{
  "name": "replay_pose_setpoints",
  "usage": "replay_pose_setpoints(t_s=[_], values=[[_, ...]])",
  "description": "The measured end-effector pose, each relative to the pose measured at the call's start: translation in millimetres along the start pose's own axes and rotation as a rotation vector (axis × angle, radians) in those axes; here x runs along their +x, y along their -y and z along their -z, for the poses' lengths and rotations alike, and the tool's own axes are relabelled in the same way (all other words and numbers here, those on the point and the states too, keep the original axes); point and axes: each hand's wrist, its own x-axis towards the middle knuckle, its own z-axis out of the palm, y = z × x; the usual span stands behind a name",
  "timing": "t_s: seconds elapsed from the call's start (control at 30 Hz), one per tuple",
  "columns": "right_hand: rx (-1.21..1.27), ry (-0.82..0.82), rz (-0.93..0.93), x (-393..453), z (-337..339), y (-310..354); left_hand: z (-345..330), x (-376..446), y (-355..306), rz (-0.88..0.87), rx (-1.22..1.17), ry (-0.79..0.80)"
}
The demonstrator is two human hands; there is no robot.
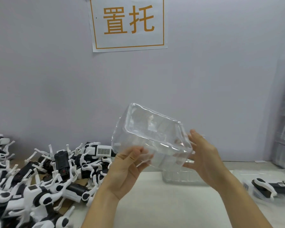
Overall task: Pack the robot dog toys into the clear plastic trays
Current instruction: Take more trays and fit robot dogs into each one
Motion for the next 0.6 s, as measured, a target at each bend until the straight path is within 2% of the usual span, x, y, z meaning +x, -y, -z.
replay_pose_setpoints(t_s=[0.07, 0.13, 0.23, 0.27, 0.33, 0.4, 0.43, 0.47, 0.53, 0.6], values=[[-0.062, 0.058, -0.01, -2, 5, 6, -4, -4, -1, 0.061, 0.09, 0.125], [-0.115, 0.044, -0.046, -2, 11, 7, -10, -10, -5, 0.153, 0.241, 0.263], [-0.147, 0.023, -0.107, -6, 17, 11, -6, -16, -11, 0.34, 0.595, 0.423], [-0.163, 0.03, -0.121, -7, 20, 13, -5, -18, -13, 0.367, 0.792, 0.414], [-0.198, 0.049, -0.147, -9, 27, 15, 0, -15, -16, 0.365, 1.224, 0.297], [-0.262, 0.083, -0.184, -12, 34, 17, 5, -10, -17, 0.338, 1.448, 0.139], [-0.301, 0.106, -0.2, -13, 36, 17, 7, -8, -17, 0.305, 1.444, 0.019], [-0.329, 0.124, -0.209, -14, 37, 18, 10, -7, -18, 0.291, 1.33, -0.13], [-0.325, 0.112, -0.203, -13, 38, 18, 13, -3, -20, 0.327, 0.883, -0.343], [-0.279, 0.062, -0.184, -9, 36, 15, 10, 0, -22, 0.354, 0.498, -0.42]])
